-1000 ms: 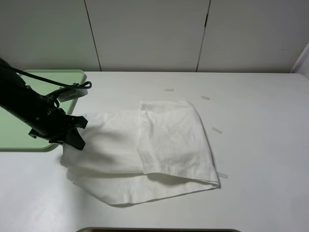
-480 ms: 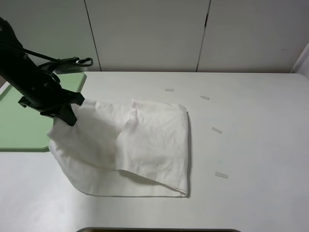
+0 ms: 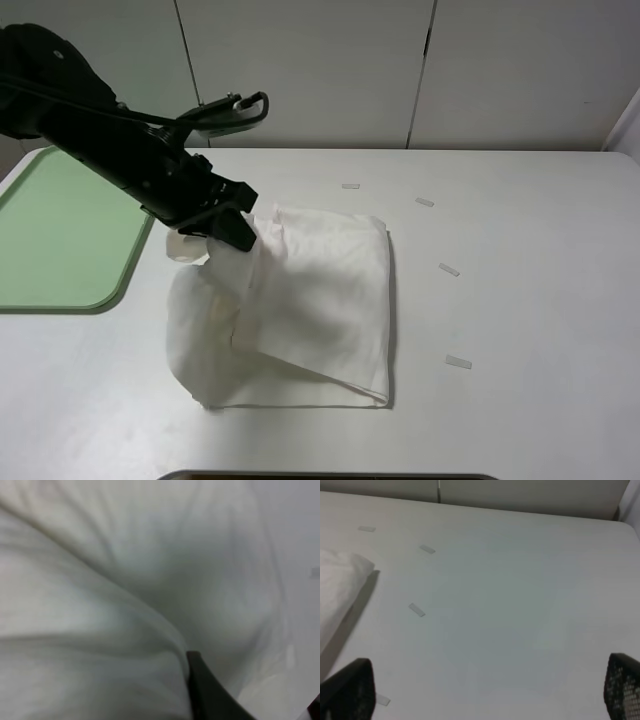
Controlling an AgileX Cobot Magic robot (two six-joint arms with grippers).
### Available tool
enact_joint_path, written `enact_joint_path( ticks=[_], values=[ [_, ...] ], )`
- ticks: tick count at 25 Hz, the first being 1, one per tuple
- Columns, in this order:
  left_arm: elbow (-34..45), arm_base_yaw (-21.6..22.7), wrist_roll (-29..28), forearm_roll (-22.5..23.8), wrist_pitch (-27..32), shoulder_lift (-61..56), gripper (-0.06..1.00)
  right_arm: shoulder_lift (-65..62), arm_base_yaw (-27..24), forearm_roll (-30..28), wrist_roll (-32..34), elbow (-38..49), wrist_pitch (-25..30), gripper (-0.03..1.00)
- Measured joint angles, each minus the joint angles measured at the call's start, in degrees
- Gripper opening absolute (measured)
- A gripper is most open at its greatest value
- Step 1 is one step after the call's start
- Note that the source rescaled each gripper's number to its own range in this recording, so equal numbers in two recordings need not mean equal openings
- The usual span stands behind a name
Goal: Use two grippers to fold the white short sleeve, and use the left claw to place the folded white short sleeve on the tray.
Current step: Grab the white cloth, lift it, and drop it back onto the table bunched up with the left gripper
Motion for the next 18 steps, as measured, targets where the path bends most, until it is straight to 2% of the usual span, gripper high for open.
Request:
enact_joint_path(
  ticks=[5,6,18],
  values=[
    [0.00,-2.59,2.98,-4.15,-3.07,0.00,0.03,0.00,0.00,0.00,0.00,0.00,0.00,1.00],
    [0.00,-3.86,5.46,-6.84,-4.37,1.22,0.03,0.00,0.00,0.00,0.00,0.00,0.00,1.00],
    [-4.18,-9.63,15.62,-16.72,-6.61,9.89,0.03,0.00,0.00,0.00,0.00,0.00,0.00,1.00]
  ],
)
